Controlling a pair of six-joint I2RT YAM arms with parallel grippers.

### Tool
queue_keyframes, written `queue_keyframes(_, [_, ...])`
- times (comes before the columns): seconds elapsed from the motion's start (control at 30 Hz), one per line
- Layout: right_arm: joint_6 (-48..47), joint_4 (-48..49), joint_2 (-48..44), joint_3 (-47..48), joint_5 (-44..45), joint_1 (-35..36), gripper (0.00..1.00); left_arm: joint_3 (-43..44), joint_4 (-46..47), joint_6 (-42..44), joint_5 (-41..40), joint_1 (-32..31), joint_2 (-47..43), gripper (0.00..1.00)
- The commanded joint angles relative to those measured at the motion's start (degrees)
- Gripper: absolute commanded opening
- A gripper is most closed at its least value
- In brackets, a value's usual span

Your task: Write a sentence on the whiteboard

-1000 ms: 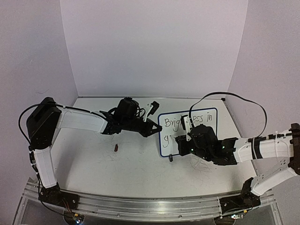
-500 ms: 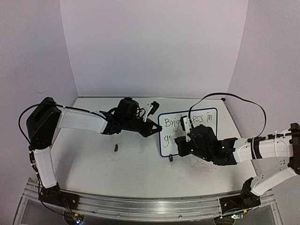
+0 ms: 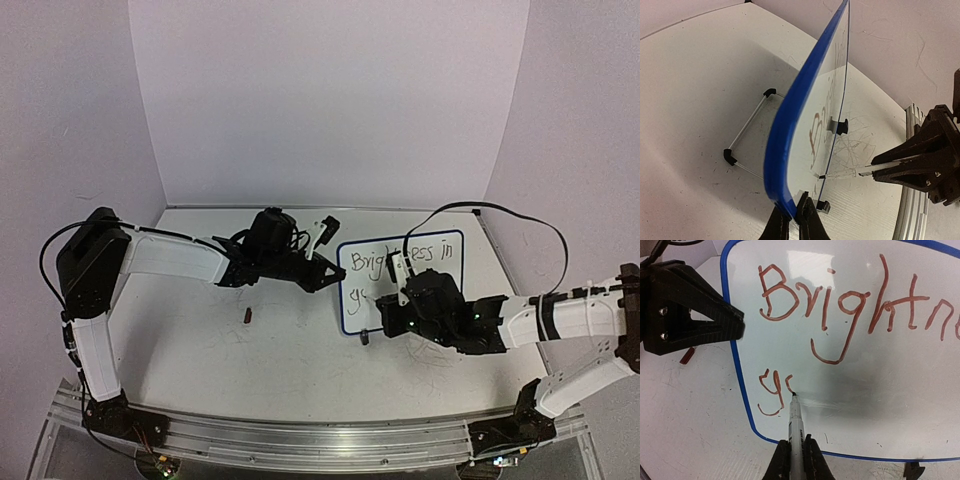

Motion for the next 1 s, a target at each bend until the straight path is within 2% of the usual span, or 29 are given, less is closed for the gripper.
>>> queue_keyframes(0.0, [0.6,-0.4,-1.6,0.0,3.6,-0.9,0.0,-1.4,-7.5,4.1,-6.9,0.5,0.1,0.0])
queue_keyframes(0.97, [-1.9,3.4,0.0,3.8,2.0,-1.5,0.0,-1.1,-7.8,4.2,-7.1,0.5,-0.1,0.0])
